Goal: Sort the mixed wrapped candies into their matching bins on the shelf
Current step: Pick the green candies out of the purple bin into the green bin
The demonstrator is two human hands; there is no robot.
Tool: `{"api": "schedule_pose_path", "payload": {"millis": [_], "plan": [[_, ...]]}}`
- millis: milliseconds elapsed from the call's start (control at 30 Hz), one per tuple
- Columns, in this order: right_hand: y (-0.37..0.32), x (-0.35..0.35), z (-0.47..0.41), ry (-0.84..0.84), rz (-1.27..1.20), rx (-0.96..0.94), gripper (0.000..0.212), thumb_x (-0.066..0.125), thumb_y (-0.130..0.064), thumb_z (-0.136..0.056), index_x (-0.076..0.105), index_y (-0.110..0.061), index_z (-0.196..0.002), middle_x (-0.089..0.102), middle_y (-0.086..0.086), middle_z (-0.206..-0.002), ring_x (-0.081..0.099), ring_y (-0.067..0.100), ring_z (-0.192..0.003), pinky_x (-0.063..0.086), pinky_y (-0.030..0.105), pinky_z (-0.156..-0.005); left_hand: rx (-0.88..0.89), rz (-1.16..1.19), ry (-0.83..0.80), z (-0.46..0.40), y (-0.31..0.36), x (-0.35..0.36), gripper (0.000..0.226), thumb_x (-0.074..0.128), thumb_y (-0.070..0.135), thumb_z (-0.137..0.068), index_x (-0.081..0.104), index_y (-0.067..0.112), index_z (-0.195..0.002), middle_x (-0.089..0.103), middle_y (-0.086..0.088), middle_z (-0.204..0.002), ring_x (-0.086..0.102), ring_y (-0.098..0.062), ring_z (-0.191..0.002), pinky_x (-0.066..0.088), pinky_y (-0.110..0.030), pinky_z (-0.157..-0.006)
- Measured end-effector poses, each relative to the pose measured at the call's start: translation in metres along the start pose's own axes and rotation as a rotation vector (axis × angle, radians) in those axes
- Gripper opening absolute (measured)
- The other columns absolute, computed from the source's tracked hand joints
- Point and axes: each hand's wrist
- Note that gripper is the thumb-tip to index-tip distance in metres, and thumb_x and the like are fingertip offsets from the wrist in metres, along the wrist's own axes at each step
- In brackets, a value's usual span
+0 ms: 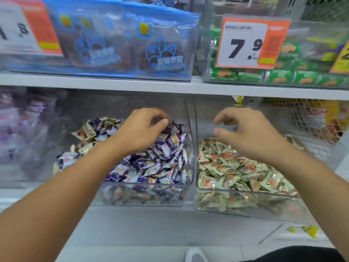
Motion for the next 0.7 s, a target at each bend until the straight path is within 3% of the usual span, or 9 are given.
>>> {"api": "schedule_pose_path", "payload": {"millis": [67, 167, 267, 367, 433, 533, 600, 667, 700], "plan": [[-0.042, 0.007, 0.005, -0.015, -0.095, -0.240, 0.010, 0.066, -0.029, -0.092, 0.070, -0.031, -0.101, 0.068, -0.019, -0.101, 0.061, -0.001, -0.095, 0.050, 0.023, -0.087, -0.103, -0.107, 0.003, 0.015, -0.038, -0.021, 0.025, 0.060, 0.032, -0.096, 0.070, 0.017, -0.113, 0.071, 0.002, -0.106, 0.065, -0.014, -0.097, 0.048, -0.027, -0.087], [-0.088, 0.039, -0.009, -0.132, -0.070, -0.426, 0.020, 0.062, -0.019, -0.094, 0.071, -0.030, -0.108, 0.069, -0.017, -0.105, 0.058, -0.002, -0.093, 0.049, 0.021, -0.087, -0.190, -0.220, -0.115, 0.044, -0.086, -0.041, 0.033, 0.066, 0.037, -0.091, 0.067, 0.024, -0.121, 0.067, 0.006, -0.120, 0.062, -0.013, -0.108, 0.048, -0.031, -0.096], [-0.108, 0.080, -0.046, -0.305, 0.135, -0.416, 0.041, 0.047, -0.010, -0.098, 0.058, -0.030, -0.132, 0.063, 0.000, -0.131, 0.057, 0.020, -0.117, 0.051, 0.041, -0.093, -0.173, -0.278, -0.251, 0.059, -0.112, -0.046, 0.032, 0.065, 0.036, -0.091, 0.066, 0.030, -0.123, 0.065, 0.010, -0.125, 0.060, -0.012, -0.111, 0.046, -0.032, -0.099], [-0.111, 0.111, -0.077, -0.561, 0.272, -0.358, 0.056, 0.039, -0.010, -0.100, 0.040, -0.037, -0.148, 0.044, 0.003, -0.153, 0.047, 0.026, -0.132, 0.046, 0.041, -0.103, -0.123, -0.241, -0.320, 0.059, -0.119, -0.046, 0.024, 0.063, 0.032, -0.093, 0.070, 0.030, -0.116, 0.066, 0.013, -0.117, 0.060, -0.009, -0.107, 0.046, -0.032, -0.097], [-0.115, 0.119, -0.089, -0.742, 0.353, -0.332, 0.053, 0.038, -0.013, -0.100, 0.040, -0.031, -0.150, 0.034, -0.001, -0.159, 0.040, 0.024, -0.140, 0.037, 0.037, -0.112, -0.127, -0.249, -0.380, 0.058, -0.119, -0.047, 0.021, 0.062, 0.035, -0.093, 0.071, 0.033, -0.112, 0.068, 0.017, -0.110, 0.061, -0.004, -0.100, 0.048, -0.029, -0.094], [-0.120, 0.108, -0.093, -0.864, 0.491, -0.271, 0.039, 0.044, -0.017, -0.098, 0.061, -0.023, -0.132, 0.060, -0.003, -0.133, 0.059, 0.021, -0.109, 0.045, 0.026, -0.095, -0.088, -0.221, -0.411, 0.059, -0.123, -0.052, 0.019, 0.060, 0.040, -0.093, 0.073, 0.026, -0.092, 0.070, 0.017, -0.086, 0.060, 0.001, -0.078, 0.049, -0.027, -0.077], [-0.116, 0.096, -0.091, -0.882, 0.583, -0.259, 0.030, 0.050, -0.024, -0.096, 0.069, -0.015, -0.118, 0.069, 0.005, -0.110, 0.062, 0.026, -0.096, 0.051, 0.033, -0.088, -0.076, -0.205, -0.353, 0.063, -0.123, -0.057, 0.031, 0.058, 0.043, -0.094, 0.071, 0.019, -0.079, 0.066, 0.008, -0.068, 0.057, -0.006, -0.062, 0.048, -0.028, -0.065], [-0.110, 0.087, -0.088, -0.988, 0.552, -0.232, 0.030, 0.051, -0.025, -0.095, 0.072, -0.018, -0.115, 0.072, 0.002, -0.105, 0.064, 0.025, -0.096, 0.053, 0.034, -0.089, -0.065, -0.253, -0.128, 0.062, -0.126, -0.064, 0.033, 0.057, 0.046, -0.092, 0.070, 0.021, -0.075, 0.067, 0.006, -0.067, 0.060, -0.011, -0.064, 0.051, -0.033, -0.065], [-0.108, 0.084, -0.087, -0.998, 0.487, -0.212, 0.029, 0.053, -0.022, -0.094, 0.074, -0.024, -0.114, 0.073, -0.006, -0.098, 0.065, 0.017, -0.089, 0.053, 0.029, -0.084, -0.079, -0.310, 0.002, 0.061, -0.127, -0.069, 0.029, 0.058, 0.046, -0.092, 0.071, 0.025, -0.079, 0.069, 0.008, -0.076, 0.062, -0.013, -0.071, 0.053, -0.034, -0.070]]}}
Point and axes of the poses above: each hand's wrist, its own z-axis away from the middle knuckle, its own x-axis out of the palm, y = z × x
